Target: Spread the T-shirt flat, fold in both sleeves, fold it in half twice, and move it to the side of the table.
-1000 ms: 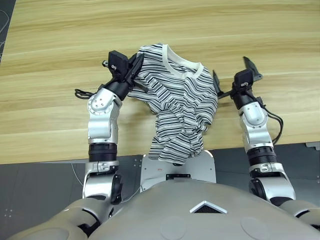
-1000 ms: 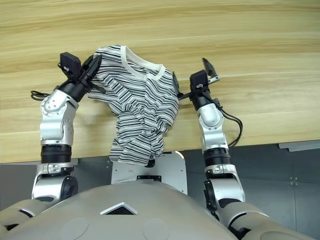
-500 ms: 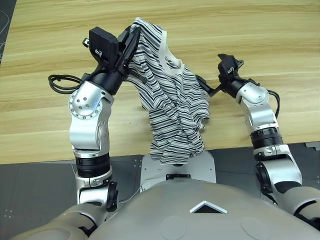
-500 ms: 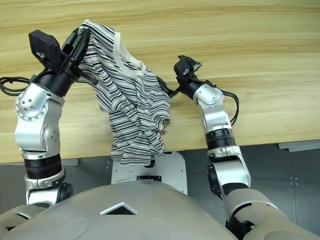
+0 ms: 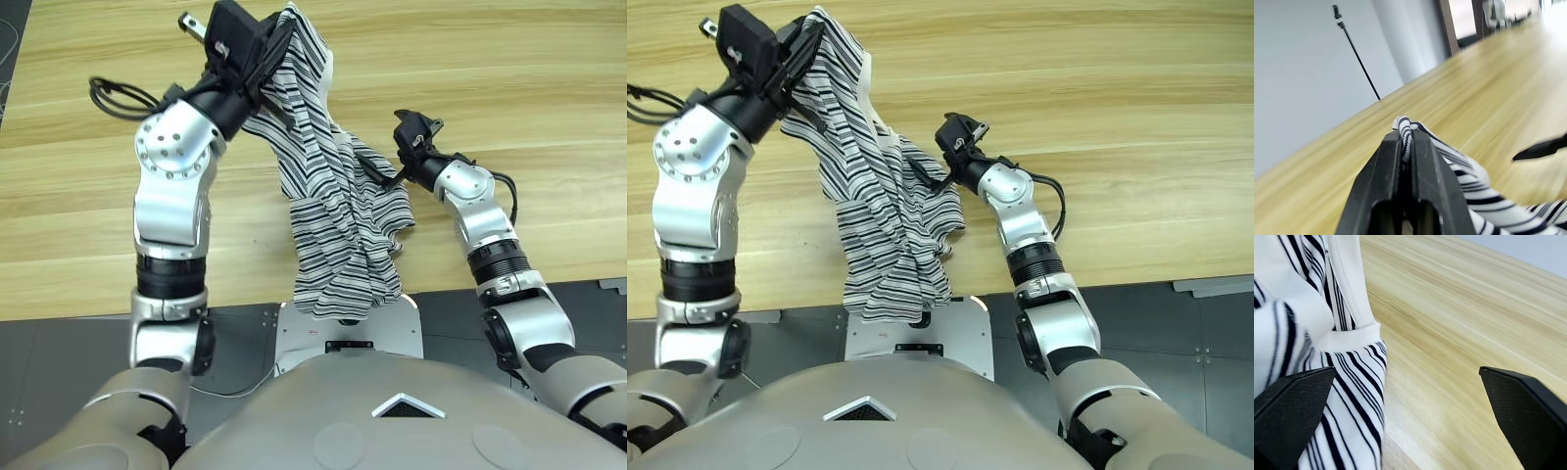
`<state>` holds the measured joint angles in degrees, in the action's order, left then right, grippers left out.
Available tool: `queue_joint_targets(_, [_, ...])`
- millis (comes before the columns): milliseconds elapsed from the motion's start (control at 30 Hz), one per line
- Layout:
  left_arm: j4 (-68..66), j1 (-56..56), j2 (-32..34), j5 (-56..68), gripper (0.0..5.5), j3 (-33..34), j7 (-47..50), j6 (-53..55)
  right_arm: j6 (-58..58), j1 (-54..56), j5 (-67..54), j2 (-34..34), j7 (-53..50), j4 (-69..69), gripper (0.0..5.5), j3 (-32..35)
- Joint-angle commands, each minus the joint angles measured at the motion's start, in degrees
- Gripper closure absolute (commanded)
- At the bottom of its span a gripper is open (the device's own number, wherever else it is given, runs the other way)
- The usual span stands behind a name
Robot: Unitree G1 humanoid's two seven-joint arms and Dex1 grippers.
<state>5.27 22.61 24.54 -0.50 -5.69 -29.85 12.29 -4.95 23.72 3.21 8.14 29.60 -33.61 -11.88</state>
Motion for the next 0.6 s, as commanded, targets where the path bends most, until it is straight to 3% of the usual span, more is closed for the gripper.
queue_joint_targets(33, [-2.6, 4.3, 5.2, -2.5, 5.39, -5.6, -9.2, -5.1, 0.3, -0.4, -0.3, 0.8, -0.8, 3.3, 0.0, 1.1])
queue_joint_targets(167, [-1.1, 2.6, 8.0, 0.9, 5.39, -8.1, -19.3, -6.7, 0.7, -0.4, -0.6, 3.3, -1.7, 5.0, 0.0, 3.5])
queue_joint_targets(333, [-1.8, 2.6, 12.2, 4.0, 5.39, -6.3, -26.1, -6.7, 1.8, -0.2, -1.6, 7.1, -0.2, 6.9, 0.0, 5.9])
queue_joint_targets(600, [16.6, -7.2, 22.0, 18.9, 5.39, -2.9, -40.9, -4.0, 1.8, -5.7, -2.2, 11.9, 14.2, 11.4, 0.0, 0.2])
